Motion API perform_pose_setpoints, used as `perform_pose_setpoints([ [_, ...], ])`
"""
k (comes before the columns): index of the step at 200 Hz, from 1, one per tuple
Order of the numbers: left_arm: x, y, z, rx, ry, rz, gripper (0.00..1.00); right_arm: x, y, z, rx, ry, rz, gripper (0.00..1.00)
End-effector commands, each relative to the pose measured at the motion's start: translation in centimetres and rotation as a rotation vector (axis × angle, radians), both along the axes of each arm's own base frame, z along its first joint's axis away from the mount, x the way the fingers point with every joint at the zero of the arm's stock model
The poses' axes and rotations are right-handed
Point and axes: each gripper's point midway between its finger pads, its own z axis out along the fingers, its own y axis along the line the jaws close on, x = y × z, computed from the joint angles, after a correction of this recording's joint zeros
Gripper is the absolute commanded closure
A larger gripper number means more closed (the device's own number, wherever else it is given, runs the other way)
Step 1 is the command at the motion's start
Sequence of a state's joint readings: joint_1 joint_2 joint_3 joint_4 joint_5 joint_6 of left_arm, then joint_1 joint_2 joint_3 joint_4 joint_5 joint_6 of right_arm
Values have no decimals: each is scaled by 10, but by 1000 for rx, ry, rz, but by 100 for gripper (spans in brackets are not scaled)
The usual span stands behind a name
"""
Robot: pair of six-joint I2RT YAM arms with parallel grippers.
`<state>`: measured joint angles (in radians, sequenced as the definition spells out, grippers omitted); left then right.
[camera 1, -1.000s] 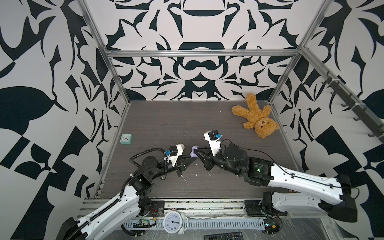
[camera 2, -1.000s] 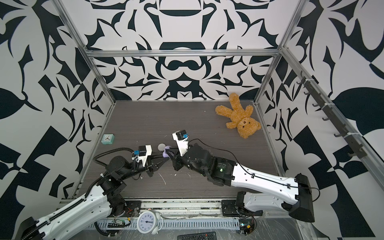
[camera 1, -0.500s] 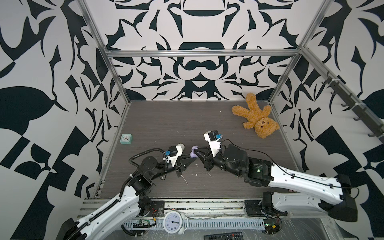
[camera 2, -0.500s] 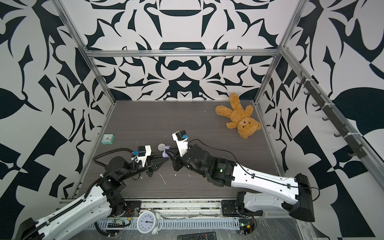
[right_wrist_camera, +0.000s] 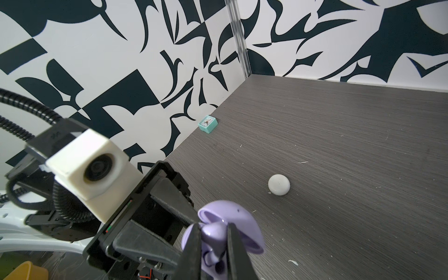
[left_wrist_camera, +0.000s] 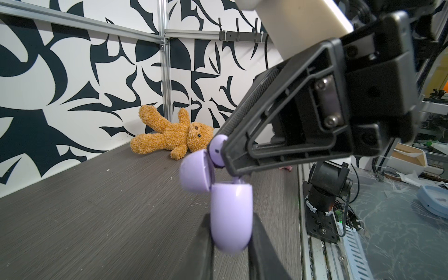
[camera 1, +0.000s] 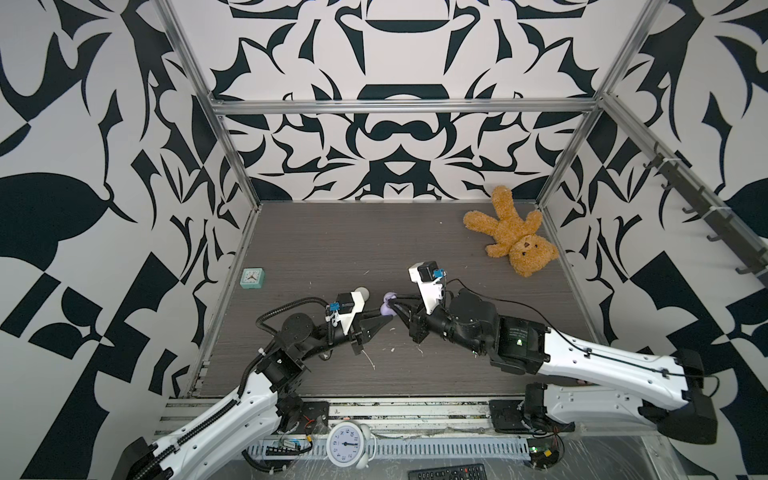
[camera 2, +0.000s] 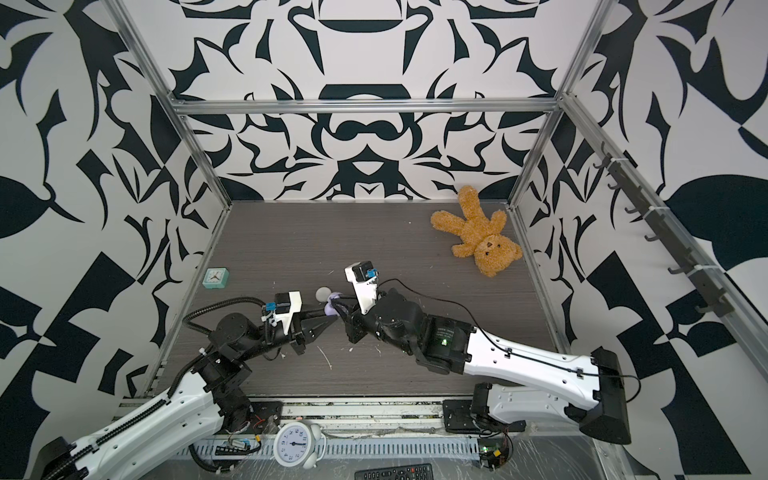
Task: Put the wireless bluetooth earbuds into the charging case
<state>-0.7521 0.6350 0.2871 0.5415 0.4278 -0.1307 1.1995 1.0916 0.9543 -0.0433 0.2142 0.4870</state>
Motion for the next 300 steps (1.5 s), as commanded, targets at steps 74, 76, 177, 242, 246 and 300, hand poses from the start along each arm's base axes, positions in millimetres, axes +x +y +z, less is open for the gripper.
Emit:
perform_pose_setpoints([
  [74, -10, 4, 25, -74, -97, -25, 100, 5, -14, 7, -3, 1, -54, 92],
  [76, -11, 4, 25, -75, -97, -25, 100, 5, -14, 7, -3, 2, -55, 92],
  [177, -12, 4, 24, -76, -97, -32, 100, 3, -12, 18, 31, -7, -41, 93],
  [242, -20, 3, 22, -44, -183, -63, 100, -4, -8, 42, 64, -62, 17, 93],
  [246, -21, 4, 23, -40, -198, -61, 100, -4, -9, 43, 67, -65, 18, 93],
  [300, -26, 9, 25, -26, -270, -53, 100, -18, -7, 48, 118, -96, 99, 93],
])
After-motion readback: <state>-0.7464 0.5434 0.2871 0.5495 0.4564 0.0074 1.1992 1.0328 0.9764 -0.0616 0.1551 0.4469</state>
